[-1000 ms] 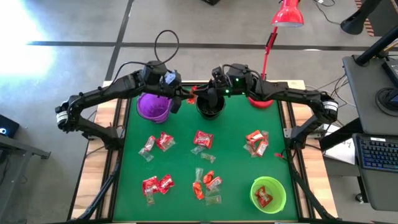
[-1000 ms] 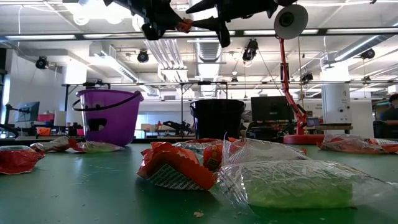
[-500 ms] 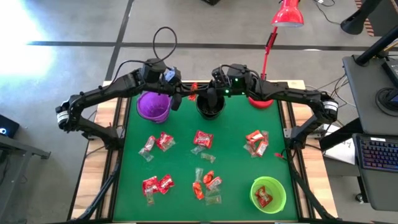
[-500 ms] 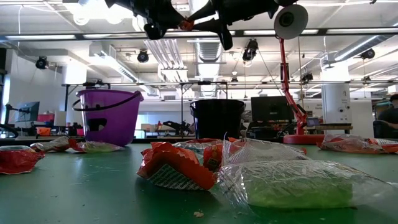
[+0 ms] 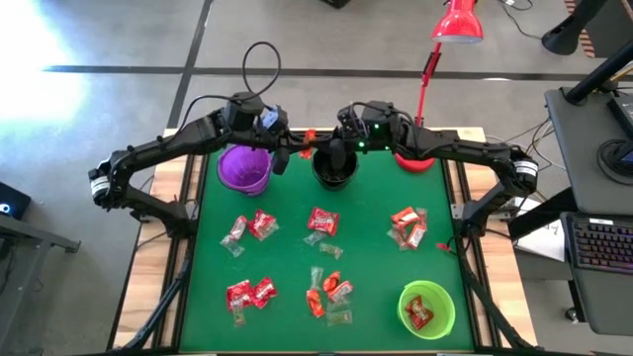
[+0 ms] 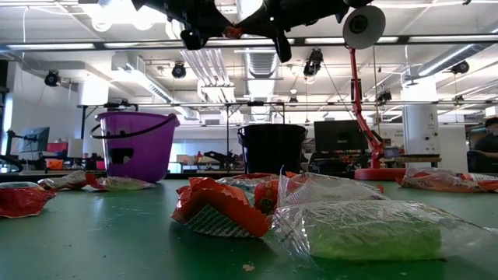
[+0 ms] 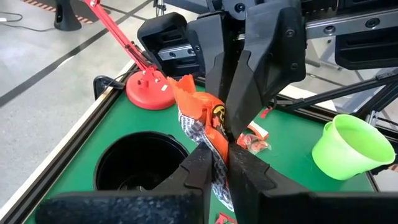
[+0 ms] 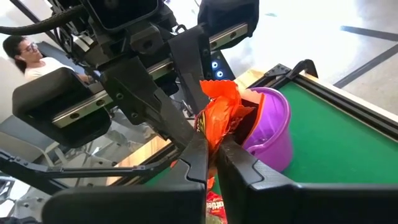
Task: Sort candy
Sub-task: Put the orange chocolate into the black bucket
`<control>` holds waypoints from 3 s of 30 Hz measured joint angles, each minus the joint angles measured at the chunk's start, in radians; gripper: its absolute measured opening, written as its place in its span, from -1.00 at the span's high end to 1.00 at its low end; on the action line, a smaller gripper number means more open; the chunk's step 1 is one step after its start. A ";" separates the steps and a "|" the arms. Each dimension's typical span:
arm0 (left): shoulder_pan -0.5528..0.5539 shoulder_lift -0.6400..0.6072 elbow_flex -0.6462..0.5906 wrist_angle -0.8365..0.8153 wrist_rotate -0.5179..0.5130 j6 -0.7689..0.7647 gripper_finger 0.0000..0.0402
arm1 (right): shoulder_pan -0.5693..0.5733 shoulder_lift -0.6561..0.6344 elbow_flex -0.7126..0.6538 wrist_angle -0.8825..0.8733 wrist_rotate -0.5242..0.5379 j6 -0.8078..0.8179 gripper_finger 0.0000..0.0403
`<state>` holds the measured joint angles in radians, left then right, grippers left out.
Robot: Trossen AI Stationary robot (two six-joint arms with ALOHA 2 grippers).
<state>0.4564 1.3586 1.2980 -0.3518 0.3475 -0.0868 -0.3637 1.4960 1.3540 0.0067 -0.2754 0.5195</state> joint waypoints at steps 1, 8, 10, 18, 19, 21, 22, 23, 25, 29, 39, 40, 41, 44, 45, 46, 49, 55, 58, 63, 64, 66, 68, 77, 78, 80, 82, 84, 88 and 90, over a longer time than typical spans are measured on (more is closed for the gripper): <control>0.000 0.000 0.000 0.004 -0.001 0.000 0.82 | 0.000 0.000 0.000 0.000 0.005 0.000 0.95; 0.000 0.000 0.000 0.016 -0.002 0.000 0.61 | -0.009 -0.001 0.000 -0.005 0.014 -0.005 0.96; 0.000 0.000 0.002 0.017 -0.003 0.004 0.54 | -0.015 -0.001 0.000 -0.010 0.014 -0.005 0.96; 0.002 -0.004 0.067 -0.008 0.004 0.034 0.38 | -0.056 0.003 -0.003 -0.164 0.052 -0.024 0.96; 0.002 -0.005 0.079 -0.033 -0.002 0.036 0.37 | -0.063 0.004 -0.004 -0.202 0.056 -0.027 0.96; 0.003 -0.003 0.104 -0.085 -0.039 0.052 0.37 | -0.073 0.004 -0.004 -0.276 0.081 -0.046 0.96; 0.003 -0.002 0.116 -0.117 -0.050 0.062 0.37 | -0.075 0.002 -0.004 -0.309 0.104 -0.056 0.96; 0.004 -0.002 0.130 -0.146 -0.055 0.072 0.37 | -0.078 0.003 -0.003 -0.341 0.123 -0.064 0.96; 0.003 -0.002 0.161 -0.191 -0.061 0.097 0.37 | -0.082 0.009 -0.005 -0.380 0.130 -0.069 0.96; 0.003 -0.003 0.204 -0.284 -0.074 0.129 0.37 | -0.082 0.022 -0.007 -0.382 0.130 -0.074 0.96; 0.003 -0.002 0.267 -0.429 -0.076 0.180 0.37 | -0.072 0.071 -0.008 -0.508 0.147 -0.121 0.86; 0.003 -0.003 0.267 -0.436 -0.076 0.182 0.37 | -0.069 0.079 -0.008 -0.519 0.147 -0.125 0.83; 0.003 -0.003 0.268 -0.446 -0.076 0.183 0.37 | -0.067 0.088 -0.008 -0.524 0.147 -0.129 0.80; 0.003 -0.003 0.269 -0.473 -0.076 0.185 0.37 | -0.060 0.107 -0.008 -0.533 0.147 -0.130 0.71; 0.003 -0.003 0.269 -0.477 -0.076 0.188 0.37 | -0.060 0.111 -0.008 -0.530 0.147 -0.130 0.67; 0.003 -0.003 0.267 -0.480 -0.076 0.188 0.37 | -0.060 0.116 -0.008 -0.529 0.147 -0.130 0.64; 0.003 -0.003 0.266 -0.505 -0.076 0.188 0.37 | -0.058 0.126 -0.008 -0.528 0.148 -0.128 0.53; 0.003 -0.004 0.266 -0.536 -0.076 0.202 0.37 | -0.057 0.106 -0.008 -0.525 0.194 -0.128 0.34; 0.003 -0.006 0.266 -0.540 -0.076 0.206 0.37 | -0.058 0.096 -0.006 -0.525 0.200 -0.128 0.29; 0.003 -0.007 0.266 -0.564 -0.076 0.206 0.37 | -0.057 0.095 0.006 -0.526 0.192 -0.127 0.27; 0.003 -0.007 0.266 -0.578 -0.076 0.209 0.37 | -0.056 0.095 0.009 -0.525 0.180 -0.126 0.26; 0.003 -0.007 0.266 -0.625 -0.076 0.218 0.37 | -0.056 0.095 0.015 -0.527 0.148 -0.118 0.26; 0.003 -0.007 0.266 -0.688 -0.076 0.233 0.37 | -0.056 0.094 0.026 -0.531 0.091 -0.111 0.26; 0.002 -0.034 0.180 -0.854 -0.076 0.233 0.37 | -0.008 0.054 0.134 -0.649 -0.117 -0.125 0.26; 0.002 -0.045 0.158 -0.853 -0.076 0.231 0.37 | 0.001 0.046 0.152 -0.675 -0.117 -0.127 0.26; 0.002 -0.068 0.110 -0.853 -0.076 0.221 0.37 | 0.023 0.026 0.182 -0.727 -0.117 -0.131 0.26; 0.002 -0.093 0.057 -0.841 -0.076 0.201 0.37 | 0.050 0.004 0.206 -0.777 -0.117 -0.138 0.26; 0.001 -0.118 0.005 -0.820 -0.076 0.180 0.37 | 0.078 -0.021 0.221 -0.833 -0.117 -0.136 0.26; 0.000 -0.181 -0.096 -0.778 -0.067 0.137 0.37 | 0.143 -0.080 0.226 -0.917 -0.102 -0.111 0.26; -0.002 -0.214 -0.138 -0.760 -0.065 0.112 0.37 | 0.183 -0.108 0.226 -0.956 -0.052 -0.087 0.26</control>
<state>0.4541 1.1450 1.1597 -1.1121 0.2822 0.0257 -0.1803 1.3882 1.5799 -0.9495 -0.3273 0.4324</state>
